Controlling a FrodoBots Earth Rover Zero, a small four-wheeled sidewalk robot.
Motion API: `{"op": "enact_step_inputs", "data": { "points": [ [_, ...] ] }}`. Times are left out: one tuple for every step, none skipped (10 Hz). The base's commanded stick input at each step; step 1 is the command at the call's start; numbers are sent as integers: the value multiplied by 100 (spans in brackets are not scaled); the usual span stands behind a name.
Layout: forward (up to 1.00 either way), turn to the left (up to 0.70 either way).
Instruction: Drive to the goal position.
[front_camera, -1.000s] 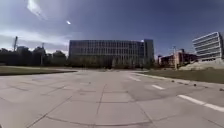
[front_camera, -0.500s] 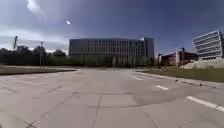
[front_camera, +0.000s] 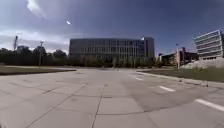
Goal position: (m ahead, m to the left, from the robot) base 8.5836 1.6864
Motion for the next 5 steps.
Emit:
{"op": "enact_step_inputs", "data": {
  "points": [
    [50, 0],
    [50, 0],
    [50, 0],
    [50, 0],
    [50, 0]
  ]
}}
